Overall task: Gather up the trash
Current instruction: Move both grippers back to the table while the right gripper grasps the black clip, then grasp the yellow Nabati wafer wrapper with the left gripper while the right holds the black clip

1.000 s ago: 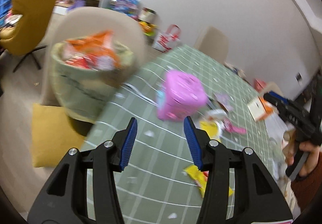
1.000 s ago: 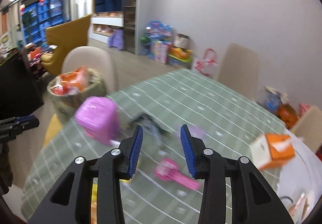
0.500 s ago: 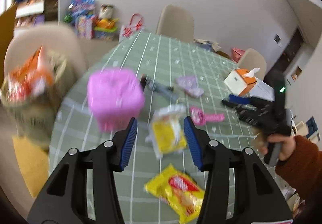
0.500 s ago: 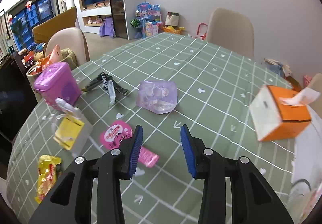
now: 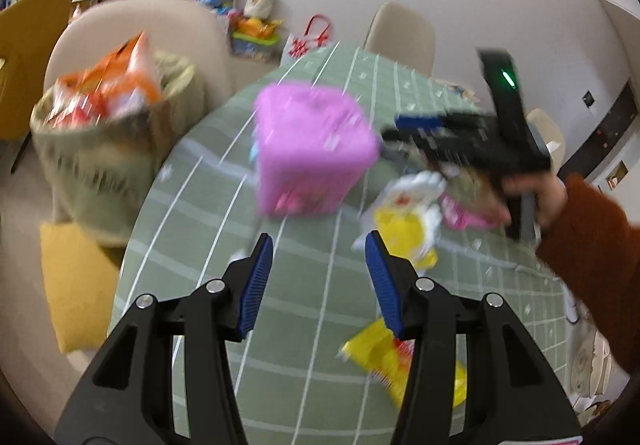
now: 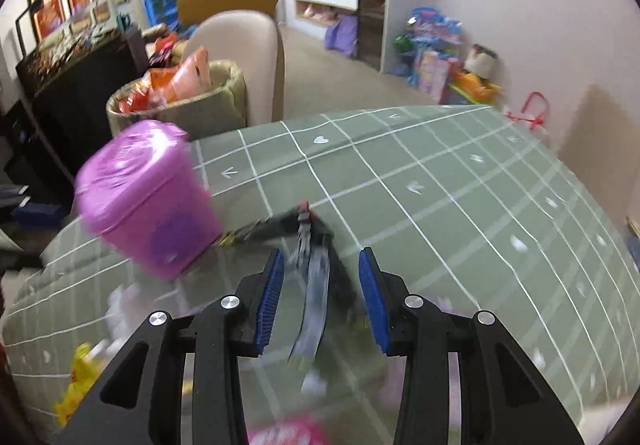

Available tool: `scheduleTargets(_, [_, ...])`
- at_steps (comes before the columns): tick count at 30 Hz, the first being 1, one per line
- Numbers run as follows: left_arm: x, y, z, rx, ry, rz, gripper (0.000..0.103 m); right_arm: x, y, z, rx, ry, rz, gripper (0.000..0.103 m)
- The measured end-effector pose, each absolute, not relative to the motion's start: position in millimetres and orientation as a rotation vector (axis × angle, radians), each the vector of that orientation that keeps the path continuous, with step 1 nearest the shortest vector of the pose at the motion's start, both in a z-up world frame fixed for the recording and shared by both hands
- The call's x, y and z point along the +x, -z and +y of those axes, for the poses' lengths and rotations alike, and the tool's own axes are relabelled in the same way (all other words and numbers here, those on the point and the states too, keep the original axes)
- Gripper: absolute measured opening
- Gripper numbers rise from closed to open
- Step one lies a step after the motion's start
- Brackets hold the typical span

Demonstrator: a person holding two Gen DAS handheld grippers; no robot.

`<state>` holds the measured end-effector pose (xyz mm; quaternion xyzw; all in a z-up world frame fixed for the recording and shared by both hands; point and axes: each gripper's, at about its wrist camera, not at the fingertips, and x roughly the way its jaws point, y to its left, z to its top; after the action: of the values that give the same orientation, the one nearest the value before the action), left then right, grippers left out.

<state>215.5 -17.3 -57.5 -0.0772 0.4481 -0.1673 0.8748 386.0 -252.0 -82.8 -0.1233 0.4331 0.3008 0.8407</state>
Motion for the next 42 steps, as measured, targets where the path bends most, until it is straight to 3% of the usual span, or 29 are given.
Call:
scheduleTargets(4, [207, 78, -6, -0.208, 0.330, 0.993, 0.046, 411, 103, -244, -0.155, -0.657, 1.011, 0.035])
scheduleTargets(6, [203, 84, -5, -0.232, 0.326, 1.010, 0.046, 408, 100, -247, -0.093, -0.653, 1.023, 0.023])
scheduleTargets(12, [186, 95, -19, -0.310, 0.351, 1.090, 0.046, 362, 64, -272, 0.028, -0.510, 0.970, 0.022])
scheduleTargets(18, [157, 100, -39, -0.373, 0.386, 1.183, 0.046, 287, 34, -285, -0.068, -0.339, 0.904, 0.022])
scheduleTargets(29, [140, 106, -80, -0.271, 0.269, 1.211, 0.046, 179, 35, -328, 0.114, -0.219, 0.892, 0.022])
scheduleTargets(30, [139, 106, -83, -0.250, 0.260, 1.211, 0.042, 172, 36, -328, 0.124, -0.217, 0.894, 0.022])
scheduleTargets(32, [140, 108, -93, -0.235, 0.256, 1.223, 0.024, 159, 35, -330, 0.138, -0.217, 0.894, 0.022])
scheduleTargets(37, [139, 98, -87, -0.255, 0.267, 1.201, 0.013, 138, 41, -327, 0.166, -0.237, 0.905, 0.022])
scheduleTargets(42, [140, 81, -63, -0.209, 0.241, 1.135, 0.012, 126, 52, -316, 0.191, -0.268, 0.933, 0.022])
